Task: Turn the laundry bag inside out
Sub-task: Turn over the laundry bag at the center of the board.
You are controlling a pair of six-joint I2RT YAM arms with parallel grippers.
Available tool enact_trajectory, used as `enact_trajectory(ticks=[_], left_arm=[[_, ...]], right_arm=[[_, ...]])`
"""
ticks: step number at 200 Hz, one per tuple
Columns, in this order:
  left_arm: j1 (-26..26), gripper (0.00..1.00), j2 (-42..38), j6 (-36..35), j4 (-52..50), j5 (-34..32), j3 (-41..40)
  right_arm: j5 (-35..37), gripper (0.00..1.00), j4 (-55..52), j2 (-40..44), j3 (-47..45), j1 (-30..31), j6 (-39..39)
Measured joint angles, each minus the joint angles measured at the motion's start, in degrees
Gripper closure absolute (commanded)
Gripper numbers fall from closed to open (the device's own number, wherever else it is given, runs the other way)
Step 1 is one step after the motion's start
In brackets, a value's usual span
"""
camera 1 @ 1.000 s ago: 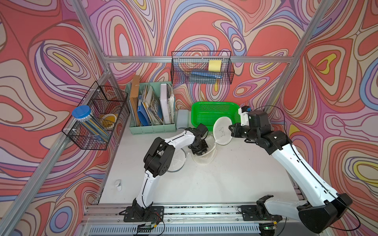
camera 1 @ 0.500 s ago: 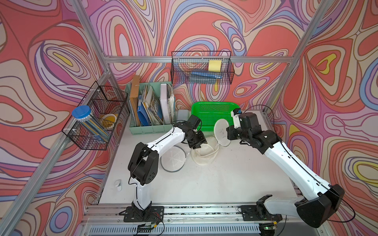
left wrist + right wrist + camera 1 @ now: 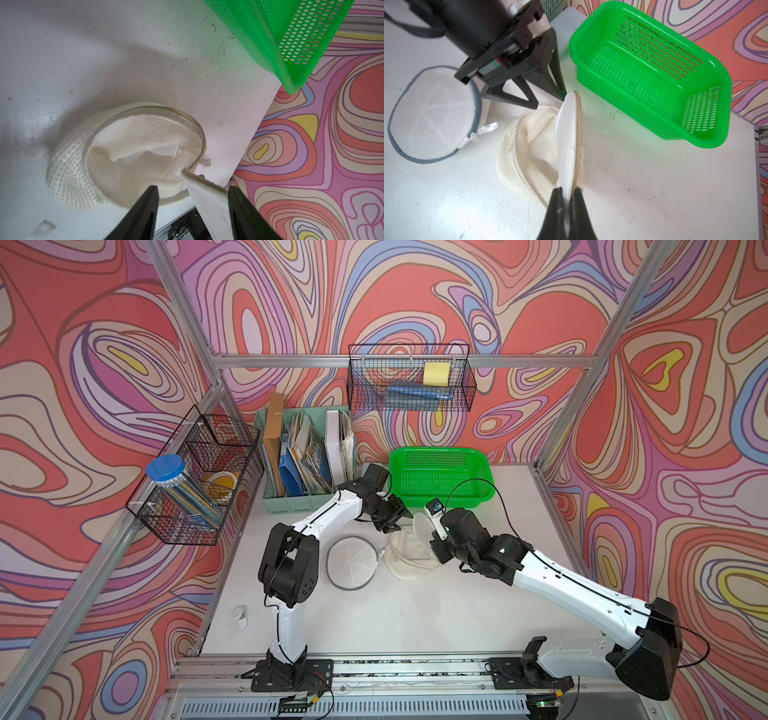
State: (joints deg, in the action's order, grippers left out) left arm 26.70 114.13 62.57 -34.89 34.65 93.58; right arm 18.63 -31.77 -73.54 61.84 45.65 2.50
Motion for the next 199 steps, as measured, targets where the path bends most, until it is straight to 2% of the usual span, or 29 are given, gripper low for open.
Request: enact_trajectory(ticks=[50,91,136,159,186,199], left_arm=[[1.2,0.43,6.4,2.5,0.4,3.6,2.2],[2.2,0.44,8.3,3.5,0.6,5.6,6.9],[3.7,0.49,10.3,4.5,0.7,6.8,9.9],[4.4,0.57,11.9,5.3,0.8,7.4,10.3],[4.9,0.73,13.1,6.2,0.8,7.6,10.8],[4.9,0.89,13.2,6.6,0.8,7.6,10.8]], right_arm=[[1.6,1.0,3.2,3.4,-1.4,0.0,-2.8],[1.7,1.0,7.2,8.2,-4.5,0.0,-7.8],[2.2,1.0,9.4,8.6,-4.8,0.0,-11.0],[2.2,1.0,10.0,8.6,-4.8,0.0,-11.9],[2.1,1.0,10.3,8.6,-4.8,0.0,-12.6],[2.1,1.0,10.3,8.6,-4.8,0.0,-12.8]])
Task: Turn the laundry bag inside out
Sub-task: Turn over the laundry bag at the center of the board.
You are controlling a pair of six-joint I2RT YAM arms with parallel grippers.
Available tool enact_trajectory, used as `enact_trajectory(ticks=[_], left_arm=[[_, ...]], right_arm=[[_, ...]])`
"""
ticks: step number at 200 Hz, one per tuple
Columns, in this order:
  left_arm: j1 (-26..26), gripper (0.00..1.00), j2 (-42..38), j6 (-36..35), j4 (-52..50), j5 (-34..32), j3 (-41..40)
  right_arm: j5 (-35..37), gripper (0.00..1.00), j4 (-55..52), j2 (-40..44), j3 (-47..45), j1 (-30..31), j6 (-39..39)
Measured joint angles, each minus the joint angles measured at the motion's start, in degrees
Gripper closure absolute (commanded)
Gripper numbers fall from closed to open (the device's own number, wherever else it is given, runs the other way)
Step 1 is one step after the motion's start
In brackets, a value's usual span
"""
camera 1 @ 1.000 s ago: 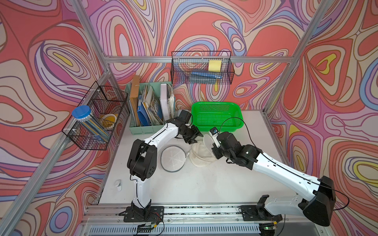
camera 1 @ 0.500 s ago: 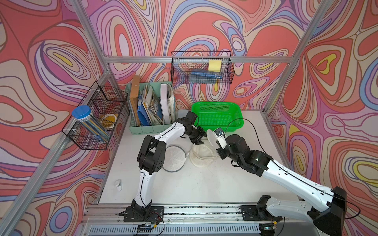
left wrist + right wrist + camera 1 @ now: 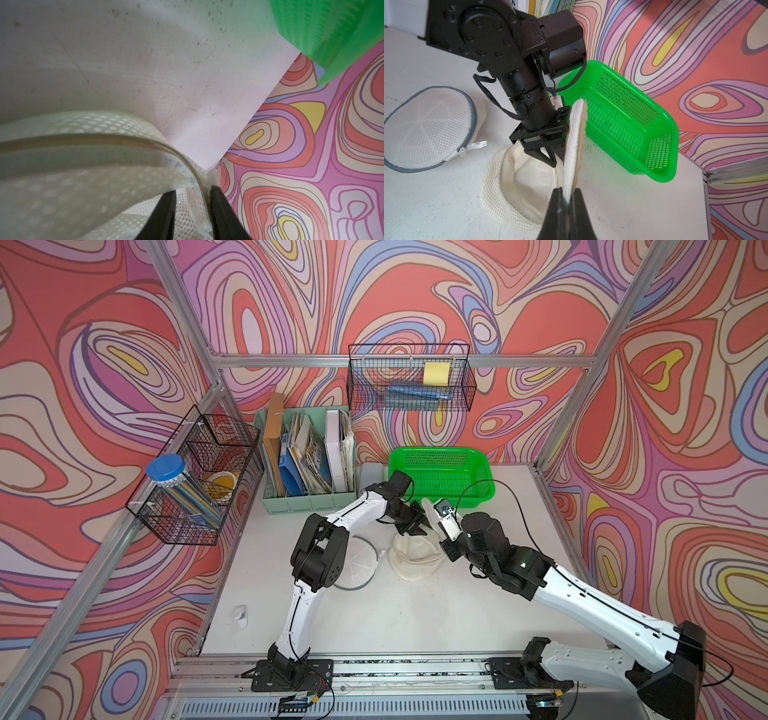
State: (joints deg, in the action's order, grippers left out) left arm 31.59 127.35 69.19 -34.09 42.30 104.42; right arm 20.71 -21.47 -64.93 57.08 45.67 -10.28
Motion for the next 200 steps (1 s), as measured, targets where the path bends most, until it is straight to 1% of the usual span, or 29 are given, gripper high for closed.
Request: enact_trajectory(ticks=[9,16,71,114,121,129,133,139,143,155,164,185,200], left_arm=[[0.0,0.97,0.0,0.3,0.0,0.0,0.1],[0.0,1.0,0.0,0.3,0.0,0.0,0.3],[-1.0,1.0,0.0,1.2,0.2,0.2,3.6],[-3.3,1.0,0.0,1.4,0.9,2.5,7.6],[-3.4,1.0,-0.1,1.4,1.2,2.8,7.7],[-3.5,1.0,-0.1,1.4,1.6,3.1,7.7],[-3.5,1.0,-0.1,1.4,1.7,3.2,7.7],[-3.4,1.0,-0.1,1.4,2.1,3.3,7.5],[-3.4,1.0,-0.1,1.4,2.5,3.1,7.2],[-3.5,1.0,-0.2,1.7,4.5,2.9,6.1],[-3.6,1.0,-0.3,1.9,6.1,2.8,4.7],[-3.8,1.0,-0.5,2.7,9.1,2.8,1.5],[-3.8,1.0,-0.5,3.0,10.8,2.8,-0.3]], right_arm=[[-0.1,1.0,0.0,0.0,0.0,0.0,-0.2],[-0.2,1.0,0.0,0.1,-0.1,0.0,-0.3],[-4.4,1.0,-1.4,2.7,-0.3,0.0,-2.7],[-9.9,1.0,-2.0,5.1,-0.4,0.2,-7.5],[-10.7,0.96,-2.3,4.9,-0.3,0.4,-8.0],[-11.6,0.87,-2.8,4.4,-0.3,0.8,-8.4],[-12.2,0.79,-2.9,4.0,-0.3,1.0,-8.5],[-13.2,0.63,-3.2,3.5,-0.2,1.3,-8.6],[-14.1,0.57,-3.5,3.1,-0.1,1.4,-8.5],[-16.9,0.5,-3.9,2.1,-0.1,1.9,-7.8],[-18.8,0.47,-3.9,1.4,0.0,2.2,-7.2],[-22.3,0.45,-3.9,0.1,0.1,2.3,-4.2],[-22.8,0.42,-3.9,-0.4,0.1,2.3,-1.9]])
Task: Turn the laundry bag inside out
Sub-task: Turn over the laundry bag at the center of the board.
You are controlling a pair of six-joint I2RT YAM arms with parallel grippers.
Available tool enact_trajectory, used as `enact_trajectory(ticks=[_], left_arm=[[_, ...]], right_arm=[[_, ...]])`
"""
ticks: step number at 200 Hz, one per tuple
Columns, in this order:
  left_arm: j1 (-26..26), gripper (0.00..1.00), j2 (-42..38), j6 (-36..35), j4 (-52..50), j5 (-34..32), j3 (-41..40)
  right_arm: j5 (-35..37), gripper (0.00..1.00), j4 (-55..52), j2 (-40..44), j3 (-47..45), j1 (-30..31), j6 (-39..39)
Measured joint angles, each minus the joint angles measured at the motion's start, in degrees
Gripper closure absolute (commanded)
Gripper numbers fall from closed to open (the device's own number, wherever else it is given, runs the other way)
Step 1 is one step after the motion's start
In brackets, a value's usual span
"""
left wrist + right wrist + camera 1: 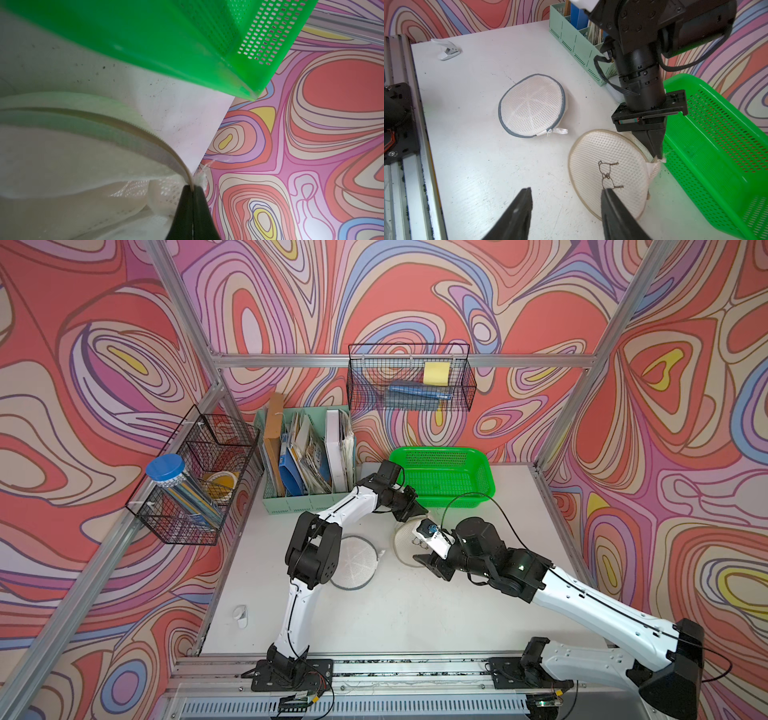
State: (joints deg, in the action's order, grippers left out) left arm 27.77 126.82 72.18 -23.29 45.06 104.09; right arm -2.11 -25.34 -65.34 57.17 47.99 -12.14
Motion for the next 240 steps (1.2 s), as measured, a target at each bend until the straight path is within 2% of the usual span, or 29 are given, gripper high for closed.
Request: enact_trajectory(ticks=[13,42,66,95,110,128,189,240], left_arm=[[0.0,1.0,-0.1,0.1,1.3,0.2,-0.7],[0.0,1.0,-2.2,0.3,6.4,1.7,-4.0],[0.0,1.0,-4.7,0.3,11.5,3.7,-7.3],[0.0,1.0,-7.6,-0.4,16.2,6.4,-10.9],[0.0,1.0,-9.0,-1.6,16.6,7.3,-11.8],[0.0,1.0,-10.3,-3.4,16.7,8.1,-12.4],[0.0,1.0,-11.3,-6.2,16.6,9.8,-13.5],[0.0,1.0,-11.3,-9.0,15.3,10.3,-13.5]], right_arm=[[0.8,0.38,0.0,-0.1,0.0,0.0,2.0],[4.0,0.42,-0.1,-0.1,0.3,-0.8,7.6],[3.4,0.45,-0.8,-0.8,0.7,-5.7,14.3],[-2.4,0.48,-0.9,-3.2,0.3,-15.7,22.1],[-5.8,0.49,-0.7,-4.3,-0.6,-18.6,25.2],[-10.0,0.56,-0.2,-5.7,-1.3,-19.4,27.6],[-17.3,0.61,0.5,-10.4,-1.2,-21.0,30.5],[-25.5,0.6,3.0,-13.9,-1.1,-25.7,39.1]])
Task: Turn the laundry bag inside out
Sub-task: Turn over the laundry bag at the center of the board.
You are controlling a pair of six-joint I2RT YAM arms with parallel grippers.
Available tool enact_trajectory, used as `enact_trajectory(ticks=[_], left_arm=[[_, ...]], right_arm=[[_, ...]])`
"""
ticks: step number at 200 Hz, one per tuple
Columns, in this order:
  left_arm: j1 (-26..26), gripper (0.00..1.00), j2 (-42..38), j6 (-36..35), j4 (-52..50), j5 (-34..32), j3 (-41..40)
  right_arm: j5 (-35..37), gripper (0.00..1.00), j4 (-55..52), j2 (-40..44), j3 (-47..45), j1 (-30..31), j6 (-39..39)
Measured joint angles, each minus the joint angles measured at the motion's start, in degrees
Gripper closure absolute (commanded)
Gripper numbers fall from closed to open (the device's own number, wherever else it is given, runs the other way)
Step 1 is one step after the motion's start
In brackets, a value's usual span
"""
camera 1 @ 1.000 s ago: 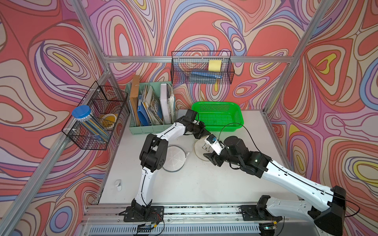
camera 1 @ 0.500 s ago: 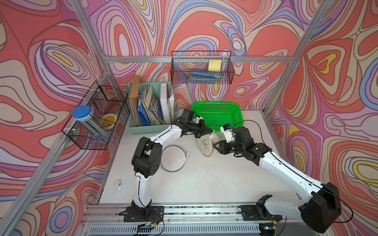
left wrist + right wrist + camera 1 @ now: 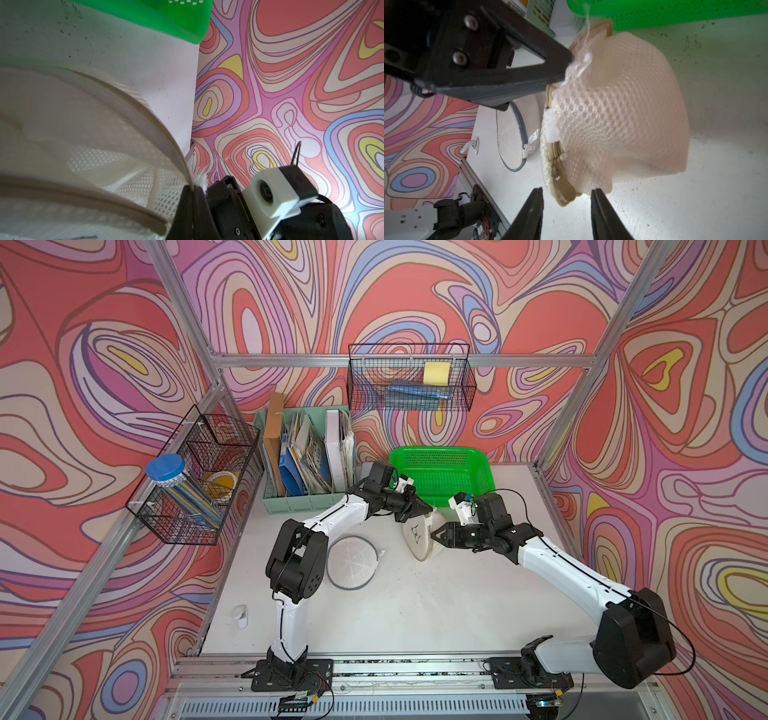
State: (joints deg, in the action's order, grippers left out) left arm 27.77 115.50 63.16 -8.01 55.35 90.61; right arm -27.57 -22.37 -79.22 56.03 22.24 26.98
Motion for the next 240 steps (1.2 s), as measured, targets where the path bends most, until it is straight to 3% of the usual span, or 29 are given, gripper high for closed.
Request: enact_trajectory(ticks=[67,106,240], left_arm=[[0.0,1.0,-0.5,-1.9,-0.7,0.0,0.0],[0.0,1.0,-1.0,-2.1,-0.8,-0.1,-0.1],[0.5,1.0,-1.1,-2.3,-0.9,-0.4,-1.1]], right_arm=[[-6.5,0.59,9.7,-1.0,-5.6,-1.5,19.7],[-7.3,0.67,13.2,-1.0,-8.8,-1.9,28.7],[-9.6,0.67,20.0,0.2,-9.2,-1.9,34.8]])
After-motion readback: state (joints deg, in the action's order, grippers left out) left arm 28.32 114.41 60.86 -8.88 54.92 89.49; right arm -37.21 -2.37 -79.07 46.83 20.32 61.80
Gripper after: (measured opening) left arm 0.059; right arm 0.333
